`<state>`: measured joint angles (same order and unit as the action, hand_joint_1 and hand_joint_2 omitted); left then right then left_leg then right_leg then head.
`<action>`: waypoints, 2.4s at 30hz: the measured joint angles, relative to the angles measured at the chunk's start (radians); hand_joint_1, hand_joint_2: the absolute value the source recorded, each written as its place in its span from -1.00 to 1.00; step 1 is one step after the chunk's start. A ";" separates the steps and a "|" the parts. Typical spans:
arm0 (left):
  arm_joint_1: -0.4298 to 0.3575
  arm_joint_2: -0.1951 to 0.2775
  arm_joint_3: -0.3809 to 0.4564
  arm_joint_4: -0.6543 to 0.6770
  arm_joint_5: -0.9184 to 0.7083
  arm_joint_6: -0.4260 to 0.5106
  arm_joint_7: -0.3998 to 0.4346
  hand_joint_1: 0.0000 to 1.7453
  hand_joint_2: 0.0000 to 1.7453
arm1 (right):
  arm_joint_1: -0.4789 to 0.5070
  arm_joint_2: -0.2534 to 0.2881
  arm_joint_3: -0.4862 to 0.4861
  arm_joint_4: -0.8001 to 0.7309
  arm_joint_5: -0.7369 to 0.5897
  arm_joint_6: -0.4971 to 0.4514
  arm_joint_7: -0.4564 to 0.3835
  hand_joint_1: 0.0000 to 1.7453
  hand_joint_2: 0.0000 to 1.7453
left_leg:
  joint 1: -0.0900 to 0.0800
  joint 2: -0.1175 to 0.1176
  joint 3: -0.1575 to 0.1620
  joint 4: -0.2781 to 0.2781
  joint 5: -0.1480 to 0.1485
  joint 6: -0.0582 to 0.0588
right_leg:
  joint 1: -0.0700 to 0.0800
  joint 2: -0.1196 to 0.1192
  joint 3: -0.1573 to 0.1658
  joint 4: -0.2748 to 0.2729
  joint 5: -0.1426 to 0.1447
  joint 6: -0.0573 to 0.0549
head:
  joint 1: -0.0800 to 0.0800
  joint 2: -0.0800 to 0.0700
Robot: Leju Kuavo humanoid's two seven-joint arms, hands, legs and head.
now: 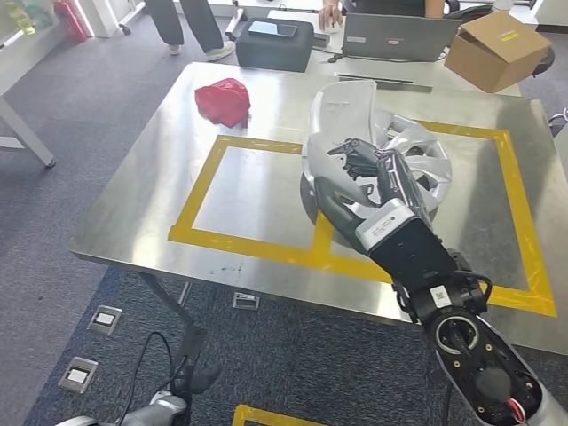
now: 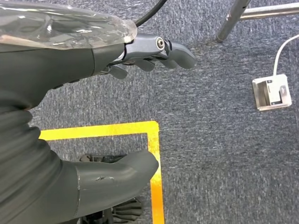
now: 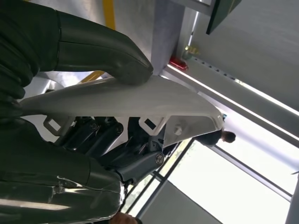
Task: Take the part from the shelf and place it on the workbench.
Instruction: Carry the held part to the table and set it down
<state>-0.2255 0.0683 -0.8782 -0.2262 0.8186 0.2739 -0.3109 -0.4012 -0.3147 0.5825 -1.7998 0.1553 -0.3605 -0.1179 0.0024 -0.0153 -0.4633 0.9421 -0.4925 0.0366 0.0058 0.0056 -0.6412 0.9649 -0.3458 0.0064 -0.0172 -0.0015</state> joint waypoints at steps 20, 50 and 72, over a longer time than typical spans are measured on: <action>0.000 0.000 0.000 0.000 0.000 0.000 0.000 -1.00 1.00 | 0.000 0.000 0.000 0.000 0.000 0.000 0.000 1.00 1.00 | 0.000 0.000 0.000 0.000 0.000 0.000 | 0.000 0.000 0.000 0.000 0.000 0.000 | 0.000 0.000; 0.000 0.000 0.000 0.000 0.000 0.000 0.000 -1.00 1.00 | 0.000 0.000 0.000 0.000 0.000 0.000 0.000 1.00 1.00 | 0.000 0.000 0.000 0.000 0.000 0.000 | 0.000 0.000 0.000 0.000 0.000 0.000 | 0.000 0.000; 0.000 0.000 0.000 0.000 0.000 0.000 0.000 -1.00 1.00 | 0.000 0.000 0.000 0.000 0.000 0.000 0.000 1.00 1.00 | 0.000 0.000 0.000 0.000 0.000 0.000 | 0.000 0.000 0.000 0.000 0.000 0.000 | 0.000 0.000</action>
<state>-0.2255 0.0683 -0.8782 -0.2262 0.8186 0.2739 -0.3109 -0.4012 -0.3147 0.5825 -1.7998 0.1553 -0.3605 -0.1179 0.0024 -0.0153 -0.4633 0.9421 -0.4925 0.0366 0.0058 0.0056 -0.6412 0.9649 -0.3458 0.0064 -0.0172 -0.0015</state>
